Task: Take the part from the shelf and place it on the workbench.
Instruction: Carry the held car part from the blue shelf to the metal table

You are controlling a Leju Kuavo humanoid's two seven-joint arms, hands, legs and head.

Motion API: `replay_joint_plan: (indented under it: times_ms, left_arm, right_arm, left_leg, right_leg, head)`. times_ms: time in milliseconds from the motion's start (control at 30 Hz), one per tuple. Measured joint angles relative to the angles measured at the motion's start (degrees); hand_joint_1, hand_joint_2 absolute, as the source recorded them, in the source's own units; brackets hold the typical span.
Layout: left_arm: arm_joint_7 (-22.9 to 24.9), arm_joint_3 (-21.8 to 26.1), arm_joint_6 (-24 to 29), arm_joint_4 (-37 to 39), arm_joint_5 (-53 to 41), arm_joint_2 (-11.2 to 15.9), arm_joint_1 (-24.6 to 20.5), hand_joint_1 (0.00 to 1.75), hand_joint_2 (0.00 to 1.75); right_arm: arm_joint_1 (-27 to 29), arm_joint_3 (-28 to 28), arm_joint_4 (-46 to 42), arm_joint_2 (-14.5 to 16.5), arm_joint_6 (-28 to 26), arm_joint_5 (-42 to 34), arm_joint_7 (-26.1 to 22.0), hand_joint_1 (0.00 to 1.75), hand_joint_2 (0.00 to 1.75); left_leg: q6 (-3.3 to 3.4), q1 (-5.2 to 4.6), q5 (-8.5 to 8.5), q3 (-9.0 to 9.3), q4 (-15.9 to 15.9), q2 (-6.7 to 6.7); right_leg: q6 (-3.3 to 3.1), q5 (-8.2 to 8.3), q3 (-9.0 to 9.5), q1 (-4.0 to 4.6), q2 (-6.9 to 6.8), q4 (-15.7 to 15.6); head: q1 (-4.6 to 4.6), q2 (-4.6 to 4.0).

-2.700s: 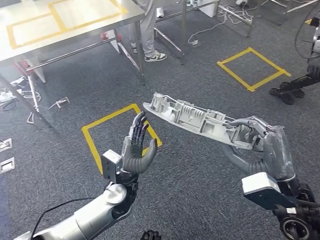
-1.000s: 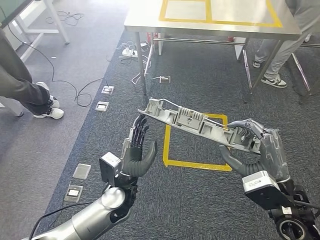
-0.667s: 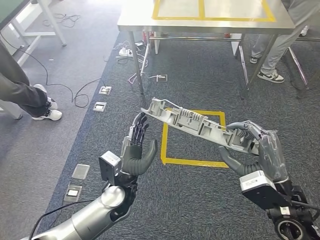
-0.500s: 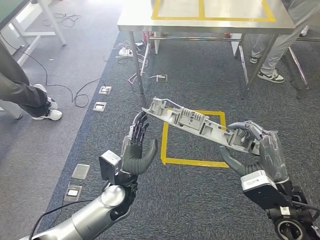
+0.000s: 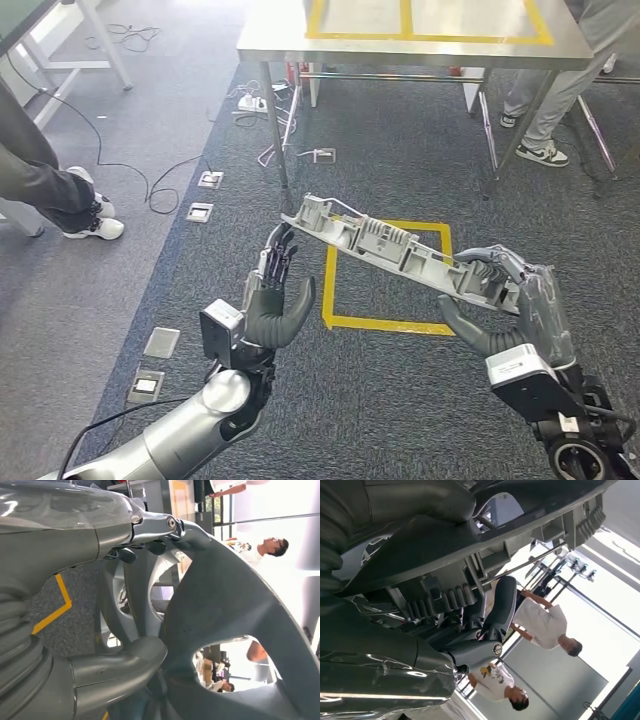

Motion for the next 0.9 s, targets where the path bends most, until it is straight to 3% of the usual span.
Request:
replay_joint_plan:
  times_ms: [133,167,267,300,333,400,433,500,567,633,700,767,800,833,900]
  left_arm:
    - [0.0,0.0,-0.37,-0.26,-0.04,0.02,0.04,0.0,1.75]
    - [-0.01,0.0,-0.43,-0.32,-0.09,0.01,0.03,0.0,1.75]
    - [-0.03,0.0,-0.46,-0.37,-0.27,-0.02,0.09,0.0,1.75]
    - [-0.03,0.0,-0.46,-0.37,-0.31,-0.02,0.17,0.0,1.75]
    - [-0.03,0.0,-0.46,-0.37,-0.34,-0.02,0.26,0.0,1.75]
    - [-0.03,0.0,-0.46,-0.37,-0.38,-0.02,0.39,0.0,1.75]
    - [-0.04,0.01,-0.46,-0.38,-0.4,0.02,0.42,0.0,1.75]
    - [-0.03,0.03,-0.42,-0.46,-0.46,0.07,0.45,0.0,1.75]
    - [-0.01,0.05,-0.34,-0.56,-0.49,0.13,0.61,0.0,1.75]
    - [0.0,0.06,-0.31,-0.66,-0.5,0.21,0.71,0.0,1.75]
    - [0.0,0.07,-0.3,-0.78,-0.5,0.26,0.62,0.0,1.75]
    - [-0.01,0.07,-0.28,-0.85,-0.49,0.27,0.61,0.0,1.75]
    - [-0.01,0.07,-0.25,-0.85,-0.46,0.29,0.66,0.0,1.75]
    - [-0.01,0.07,-0.21,-0.85,-0.45,0.31,0.7,0.0,1.75]
    - [-0.01,0.07,-0.11,-0.87,-0.43,0.34,0.71,0.0,1.75]
  right_arm:
    - [0.52,-0.14,0.01,0.34,0.08,0.22,-0.11,1.75,1.75]
    - [0.61,-0.17,0.02,0.39,0.19,0.33,-0.2,1.75,1.75]
    - [1.0,-0.16,0.07,0.46,0.62,0.51,-0.46,1.75,1.75]
    - [1.19,-0.15,0.11,0.48,0.71,0.54,-0.49,1.75,1.75]
    - [1.33,-0.14,0.18,0.5,0.78,0.55,-0.51,1.75,1.75]
    - [1.41,-0.14,0.29,0.53,0.89,0.55,-0.56,1.75,1.75]
    - [1.42,-0.12,0.37,0.55,0.94,0.55,-0.6,1.75,1.75]
    - [1.48,-0.1,0.49,0.81,1.01,0.54,-0.74,1.75,1.75]
    - [1.54,-0.12,0.62,1.12,1.08,0.52,-0.92,1.75,1.75]
    - [1.52,-0.16,0.73,1.33,1.09,0.52,-1.02,1.75,1.75]
    - [1.49,-0.18,0.77,1.48,1.07,0.52,-1.09,1.75,1.75]
    - [1.53,-0.17,0.8,1.52,1.07,0.52,-1.14,1.75,1.75]
    - [1.57,-0.16,0.82,1.53,1.08,0.52,-1.14,1.75,1.75]
    - [1.62,-0.16,0.84,1.55,1.09,0.5,-1.14,1.75,1.75]
    - [1.68,-0.18,0.85,1.63,1.11,0.45,-1.13,1.75,1.75]
  left_leg:
    - [1.23,0.32,0.55,1.76,-2.54,0.27]
    - [1.31,0.64,0.81,2.54,-3.45,0.42]
    - [1.18,1.07,0.65,3.44,-4.03,0.62]
    - [0.96,1.22,0.42,3.53,-3.89,0.61]
    - [0.65,1.45,0.13,3.6,-3.63,0.54]
    - [-0.31,2.1,-0.87,3.71,-2.46,0.32]
    - [-0.91,2.19,-1.47,3.58,-1.68,0.18]
    - [-1.93,2.2,-2.18,3.01,-0.34,-0.06]
    - [-2.59,2.22,-2.2,2.62,-0.02,-0.22]
    - [-3.01,2.31,-2.88,2.19,1.03,0.49]
    - [-3.07,2.19,-5.2,-0.83,6.67,1.84]
    - [-2.83,1.95,-7.69,-6.09,15.16,2.48]
    - [-2.57,1.79,-7.83,-8.08,17.75,2.52]
    - [-2.15,1.57,-6.85,-8.94,18.11,2.53]
    - [-0.74,0.79,-2.13,-7.02,11.98,2.53]
  right_leg:
    - [0.86,-0.28,0.28,0.03,-0.08,-0.33]
    - [0.98,-1.33,-0.6,0.11,-0.15,1.69]
    - [1.67,-5.95,-6.38,-0.42,-0.3,13.02]
    - [2.02,-6.13,-7.65,-0.73,-0.35,14.98]
    - [2.42,-5.11,-7.76,-1.06,-0.41,14.6]
    - [3.48,-0.85,-4.85,-1.9,-0.45,7.74]
    - [3.91,0.51,-2.97,-2.12,-0.19,4.22]
    - [3.31,1.01,-1.19,-2.17,0.37,1.0]
    - [1.73,0.53,-1.41,-1.86,0.56,1.54]
    - [0.79,0.3,-1.27,-1.77,0.43,1.69]
    - [0.09,0.05,-0.96,-1.66,0.15,1.59]
    - [-0.41,-0.28,-0.75,-1.24,-0.16,1.59]
    - [-0.65,-0.46,-0.57,-0.98,-0.28,1.59]
    - [-0.87,-0.67,-0.32,-0.69,-0.35,1.59]
    - [-1.17,-1.18,0.42,-0.16,-0.4,1.55]
  head:
    - [-0.12,0.0]
    - [0.0,0.0]
    - [0.41,0.0]
    - [0.43,0.0]
    - [0.42,0.0]
    - [0.48,0.0]
    - [0.72,0.0]
    - [0.91,0.0]
    - [0.6,0.0]
    - [0.14,0.0]
    - [-0.43,0.0]
    - [-0.97,0.0]
    - [-1.15,0.0]
    - [-1.31,0.0]
    - [-1.59,0.0]
